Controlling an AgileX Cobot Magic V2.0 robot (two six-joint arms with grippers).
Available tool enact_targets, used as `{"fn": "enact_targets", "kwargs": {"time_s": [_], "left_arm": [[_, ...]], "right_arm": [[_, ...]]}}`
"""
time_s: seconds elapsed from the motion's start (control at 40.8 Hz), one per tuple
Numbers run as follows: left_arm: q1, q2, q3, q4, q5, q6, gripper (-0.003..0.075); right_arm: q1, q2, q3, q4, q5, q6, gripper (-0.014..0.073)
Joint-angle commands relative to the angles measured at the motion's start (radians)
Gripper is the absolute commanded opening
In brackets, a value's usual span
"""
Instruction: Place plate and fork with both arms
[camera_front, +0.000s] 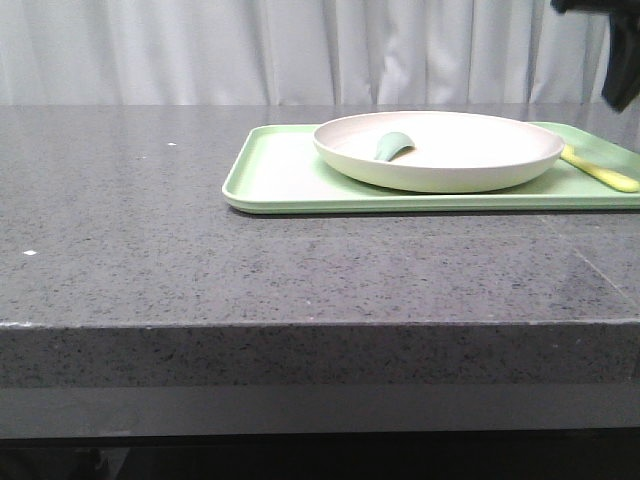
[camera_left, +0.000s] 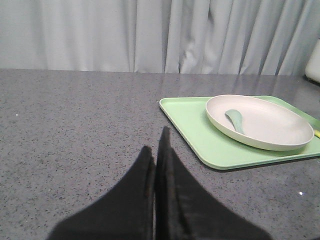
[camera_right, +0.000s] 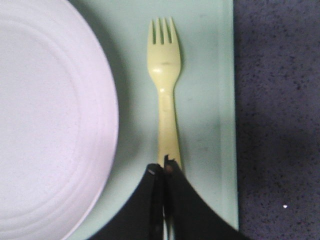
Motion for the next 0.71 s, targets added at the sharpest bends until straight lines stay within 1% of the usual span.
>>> {"fn": "enact_targets", "kwargs": {"time_s": [0.0, 0.172, 0.319, 0.441, 0.686], "left_arm": [[0.0, 0.011, -0.026, -0.004, -0.08, -0.001, -0.0018], [0.0, 0.011, -0.026, -0.004, -0.08, -0.001, -0.0018], [0.0, 0.011, -0.026, -0.004, -0.08, -0.001, -0.0018], [0.0, 0.011, -0.026, -0.004, -0.08, -0.001, -0.0018], [0.0, 0.011, -0.026, -0.004, -0.08, -0.001, -0.0018]], "right_arm": [[-0.007, -0.101, -0.033, -0.005, -0.024, -0.019, -0.0076], [-0.007, -0.202, -0.019, -0.011, -0.017, -0.036, -0.0069], [-0.007, -0.299, 0.055, -0.011, -0.024, -0.052, -0.0069], [-0.006, -0.394, 0.176, -0.011, -0.074, -0.079, -0.0069], [-0.006, -0.66, 0.466, -0.011, -0.267, -0.098, -0.0069]]}}
